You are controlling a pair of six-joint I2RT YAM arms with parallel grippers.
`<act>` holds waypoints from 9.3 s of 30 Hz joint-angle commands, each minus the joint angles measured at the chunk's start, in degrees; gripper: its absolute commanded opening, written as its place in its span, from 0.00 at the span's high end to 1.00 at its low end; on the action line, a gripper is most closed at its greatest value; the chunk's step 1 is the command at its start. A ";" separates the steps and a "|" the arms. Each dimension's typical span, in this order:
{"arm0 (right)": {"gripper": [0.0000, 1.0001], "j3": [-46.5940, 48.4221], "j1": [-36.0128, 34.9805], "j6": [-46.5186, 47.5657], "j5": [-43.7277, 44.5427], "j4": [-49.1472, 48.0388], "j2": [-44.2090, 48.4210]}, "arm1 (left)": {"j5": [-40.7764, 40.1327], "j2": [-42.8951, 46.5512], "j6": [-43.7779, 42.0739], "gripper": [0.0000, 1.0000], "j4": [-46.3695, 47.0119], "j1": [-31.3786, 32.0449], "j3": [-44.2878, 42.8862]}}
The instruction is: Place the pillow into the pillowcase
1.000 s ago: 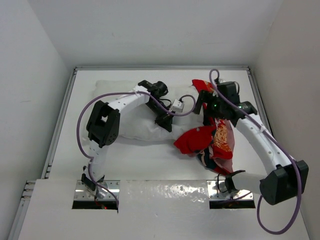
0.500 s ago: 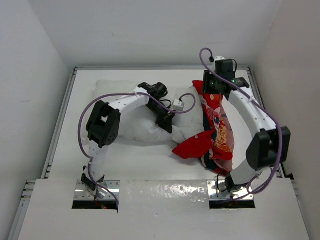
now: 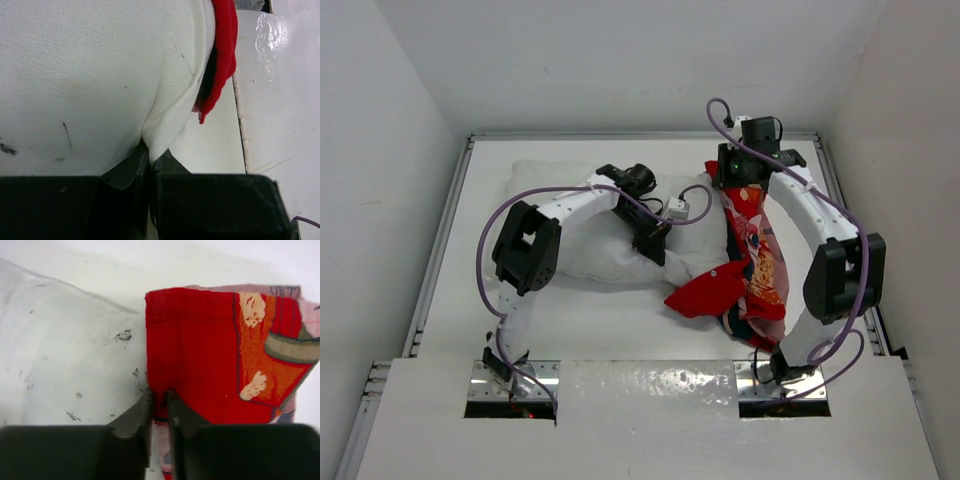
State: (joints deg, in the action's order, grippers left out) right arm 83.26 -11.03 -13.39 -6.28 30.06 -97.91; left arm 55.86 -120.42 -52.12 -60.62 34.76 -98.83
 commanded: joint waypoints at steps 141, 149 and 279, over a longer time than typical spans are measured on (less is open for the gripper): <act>1.00 -18.22 -23.52 -18.69 -4.10 -40.08 14.58 | 15.84 5.55 28.44 1.00 29.27 -5.67 -11.36; 1.00 -32.57 -12.59 -27.01 -4.28 -47.85 18.54 | 22.89 5.55 4.58 1.00 -1.06 -4.27 -19.22; 1.00 23.69 -6.02 -20.44 -10.34 -14.23 -11.33 | 5.22 2.73 7.27 1.00 1.62 -3.56 -28.53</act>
State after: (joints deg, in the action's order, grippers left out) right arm 102.13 -15.22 -27.64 -17.89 27.77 -107.94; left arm 51.42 -123.74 -49.65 -62.85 29.67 -124.46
